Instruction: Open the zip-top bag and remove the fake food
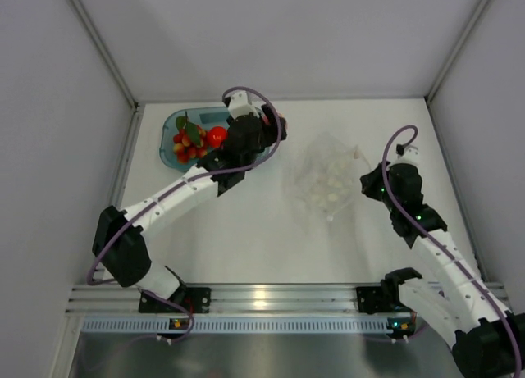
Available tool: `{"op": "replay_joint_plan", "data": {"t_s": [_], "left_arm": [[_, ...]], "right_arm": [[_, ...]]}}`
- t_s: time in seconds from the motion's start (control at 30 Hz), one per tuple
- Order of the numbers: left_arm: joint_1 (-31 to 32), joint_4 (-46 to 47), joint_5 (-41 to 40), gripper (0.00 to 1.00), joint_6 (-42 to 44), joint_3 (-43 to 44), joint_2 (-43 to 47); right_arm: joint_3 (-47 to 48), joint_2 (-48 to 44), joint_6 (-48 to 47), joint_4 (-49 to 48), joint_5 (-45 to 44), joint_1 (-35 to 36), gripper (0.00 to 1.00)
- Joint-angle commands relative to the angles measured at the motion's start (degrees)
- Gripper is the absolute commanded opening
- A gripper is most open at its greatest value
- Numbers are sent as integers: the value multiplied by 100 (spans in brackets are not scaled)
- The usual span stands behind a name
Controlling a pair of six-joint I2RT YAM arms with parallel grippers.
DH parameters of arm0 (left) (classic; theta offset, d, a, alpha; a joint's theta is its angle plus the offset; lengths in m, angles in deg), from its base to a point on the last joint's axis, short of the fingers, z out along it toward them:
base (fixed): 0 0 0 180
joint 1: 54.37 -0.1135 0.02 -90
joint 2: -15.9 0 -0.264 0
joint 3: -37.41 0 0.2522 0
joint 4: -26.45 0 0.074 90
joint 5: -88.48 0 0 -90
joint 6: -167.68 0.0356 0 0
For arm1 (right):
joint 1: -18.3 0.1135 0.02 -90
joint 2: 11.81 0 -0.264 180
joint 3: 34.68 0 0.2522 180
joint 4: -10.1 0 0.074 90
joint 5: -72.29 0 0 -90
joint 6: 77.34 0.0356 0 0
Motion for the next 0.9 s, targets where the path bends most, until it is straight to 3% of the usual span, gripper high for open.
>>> {"op": "replay_joint_plan", "data": {"t_s": [0.0,0.27,0.6,0.63,0.83,0.87], "left_arm": [[-580,-1024,-192,0,407,410,-160],[-1696,-1798,64,0,566,885,-1118],[-2005,-2132,-138,1,671,1035,-2120],[-2058,-2202,-103,10,654,1052,-2191],[-2172,-2238,-94,41,654,1053,-2367],[-2181,-2212,-42,56,671,1053,-2341]], "right_arm": [[591,-237,-456,585,-437,-101,0],[1251,-413,-974,1559,-1088,-110,0],[2429,-203,-1519,2659,-1905,-118,0],[2525,-150,-1589,2712,-1992,-119,0],[3150,412,-1871,3028,-2370,-118,0],[3220,500,-1976,3055,-2397,-110,0]]}}
